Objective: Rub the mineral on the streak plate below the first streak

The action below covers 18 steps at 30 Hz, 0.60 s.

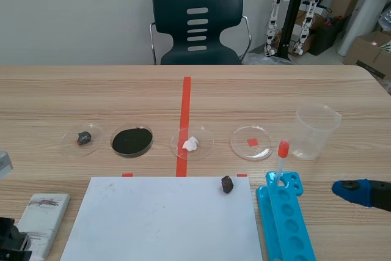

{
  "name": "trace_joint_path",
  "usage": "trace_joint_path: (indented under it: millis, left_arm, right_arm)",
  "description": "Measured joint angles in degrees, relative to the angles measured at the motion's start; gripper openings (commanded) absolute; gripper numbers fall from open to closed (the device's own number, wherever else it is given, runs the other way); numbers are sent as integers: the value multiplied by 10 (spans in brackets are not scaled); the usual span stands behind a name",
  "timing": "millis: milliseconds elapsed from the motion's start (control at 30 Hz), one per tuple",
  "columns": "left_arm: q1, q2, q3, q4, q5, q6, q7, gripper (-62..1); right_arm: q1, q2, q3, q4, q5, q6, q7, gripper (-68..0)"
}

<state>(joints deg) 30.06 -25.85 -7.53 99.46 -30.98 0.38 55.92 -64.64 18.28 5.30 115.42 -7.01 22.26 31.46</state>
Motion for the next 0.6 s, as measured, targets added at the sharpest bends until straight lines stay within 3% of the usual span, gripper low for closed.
trace_joint_path:
  millis: [233,600]
  left_arm:
    - [-49,0,0,-49,-27,0,13,-493]
    - [-97,1,0,-124,-27,0,26,-493]
  right_arm:
    - [0,0,0,0,0,0,0,-84]
    - [0,0,0,0,0,0,0,-84]
